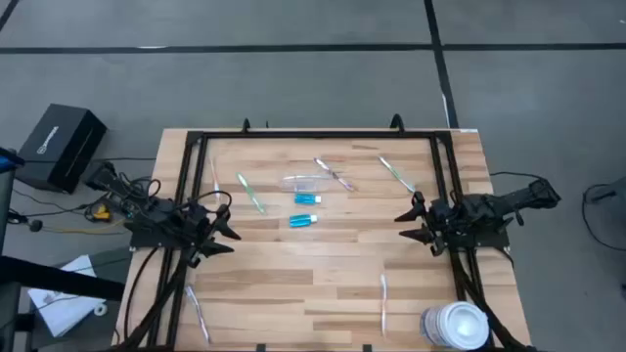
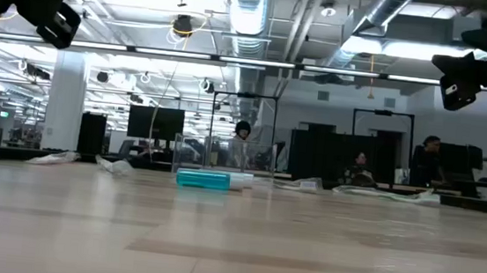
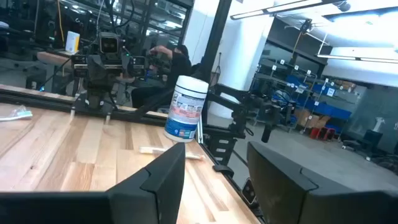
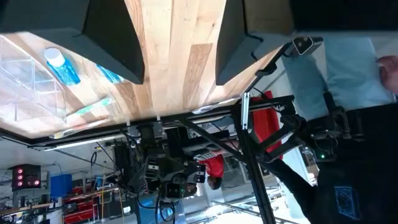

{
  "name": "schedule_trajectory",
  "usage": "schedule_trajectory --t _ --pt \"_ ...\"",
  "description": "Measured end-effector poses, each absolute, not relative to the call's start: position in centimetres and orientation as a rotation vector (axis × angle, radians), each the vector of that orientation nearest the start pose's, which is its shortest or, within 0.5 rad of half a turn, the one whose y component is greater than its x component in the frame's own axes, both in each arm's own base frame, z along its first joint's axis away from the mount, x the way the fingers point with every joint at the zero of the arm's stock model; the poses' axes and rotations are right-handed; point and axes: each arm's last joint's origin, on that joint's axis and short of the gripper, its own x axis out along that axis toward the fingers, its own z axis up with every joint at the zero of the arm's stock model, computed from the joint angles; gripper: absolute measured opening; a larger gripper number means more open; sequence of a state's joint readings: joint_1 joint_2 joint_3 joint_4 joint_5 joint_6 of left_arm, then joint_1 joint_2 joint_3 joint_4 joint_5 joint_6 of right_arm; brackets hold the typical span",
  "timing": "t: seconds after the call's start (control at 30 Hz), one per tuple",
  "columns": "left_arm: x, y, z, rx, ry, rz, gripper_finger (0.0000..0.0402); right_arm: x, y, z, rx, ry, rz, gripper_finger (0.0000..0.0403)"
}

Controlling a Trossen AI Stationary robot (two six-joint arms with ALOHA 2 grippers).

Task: Pick & Place toothbrushing station

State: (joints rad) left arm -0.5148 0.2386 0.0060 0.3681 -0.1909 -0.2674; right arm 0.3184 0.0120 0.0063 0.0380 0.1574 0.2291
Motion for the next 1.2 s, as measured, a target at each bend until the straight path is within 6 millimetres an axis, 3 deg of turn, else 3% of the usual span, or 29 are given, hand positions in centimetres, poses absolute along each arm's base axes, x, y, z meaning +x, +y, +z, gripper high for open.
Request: schedule_trajectory --t 1.2 --pt "9.92 -4.95 18.26 -0.319 -0.103 -0.332 0.0168 9.42 2.62 16.84 0.181 -0.018 0.161 0.0188"
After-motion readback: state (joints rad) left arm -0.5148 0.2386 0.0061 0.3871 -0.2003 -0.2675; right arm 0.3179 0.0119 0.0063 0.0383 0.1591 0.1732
